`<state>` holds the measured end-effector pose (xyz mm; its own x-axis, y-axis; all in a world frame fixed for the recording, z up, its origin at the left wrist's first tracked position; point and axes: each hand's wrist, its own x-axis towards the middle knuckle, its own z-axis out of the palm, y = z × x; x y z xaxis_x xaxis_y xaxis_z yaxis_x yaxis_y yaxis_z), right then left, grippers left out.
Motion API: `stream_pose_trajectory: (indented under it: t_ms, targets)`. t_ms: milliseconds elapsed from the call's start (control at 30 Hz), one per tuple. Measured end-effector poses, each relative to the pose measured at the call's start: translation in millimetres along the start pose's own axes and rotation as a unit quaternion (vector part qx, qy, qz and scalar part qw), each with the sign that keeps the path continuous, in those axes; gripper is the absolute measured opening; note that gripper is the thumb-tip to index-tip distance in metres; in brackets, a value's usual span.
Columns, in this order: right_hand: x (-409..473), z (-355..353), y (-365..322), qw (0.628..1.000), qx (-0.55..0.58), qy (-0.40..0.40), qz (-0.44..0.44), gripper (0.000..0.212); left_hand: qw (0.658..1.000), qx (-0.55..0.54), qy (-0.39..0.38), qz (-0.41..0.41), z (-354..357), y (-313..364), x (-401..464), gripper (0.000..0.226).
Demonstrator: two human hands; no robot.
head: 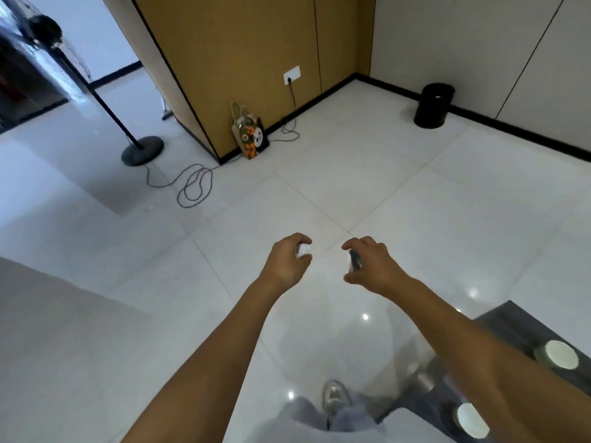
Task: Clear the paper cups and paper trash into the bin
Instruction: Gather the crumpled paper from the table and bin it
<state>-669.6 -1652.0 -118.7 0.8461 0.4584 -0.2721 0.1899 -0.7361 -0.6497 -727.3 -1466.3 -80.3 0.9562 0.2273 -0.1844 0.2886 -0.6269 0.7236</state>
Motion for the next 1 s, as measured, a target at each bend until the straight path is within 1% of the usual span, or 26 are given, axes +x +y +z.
stream_pose_trajectory:
  t_ms: [133, 233, 300, 500, 600, 700, 867, 1000]
  targets:
    - [58, -32, 11, 0.999, 0.01, 0.019, 0.027, 0.061, 0.999, 0.015, -0.023, 0.022, 0, 13, 86, 0.026]
    - [109, -59, 27, 0.997, 0.016, 0.037, 0.058, 0.062, 0.995, 0.027, -0.069, 0.06, 14, 30, 154, 0.027]
    - [152, -79, 36, 0.996, 0.015, 0.055, 0.071, 0.063, 0.992, 0.03, -0.093, 0.083, 20, 42, 206, 0.027]
    - [292, -162, 48, 0.99, 0.005, 0.099, 0.102, 0.062, 0.987, 0.042, -0.118, 0.105, 26, 81, 383, 0.026]
    - [345, -211, 61, 0.985, 0.008, 0.12, 0.127, 0.062, 0.981, 0.045, -0.142, 0.127, 33, 119, 465, 0.027]
    - [392, -261, 84, 0.978, 0.015, 0.14, 0.154, 0.061, 0.978, 0.03, -0.148, 0.14, 47, 163, 540, 0.028]
    - [476, -338, 146, 0.969, 0.01, 0.154, 0.196, 0.062, 0.97, 0.027, -0.18, 0.163, 94, 226, 660, 0.026]
    - [556, -410, 202, 0.966, 0.007, 0.156, 0.208, 0.063, 0.969, 0.012, -0.18, 0.166, 137, 284, 762, 0.025]
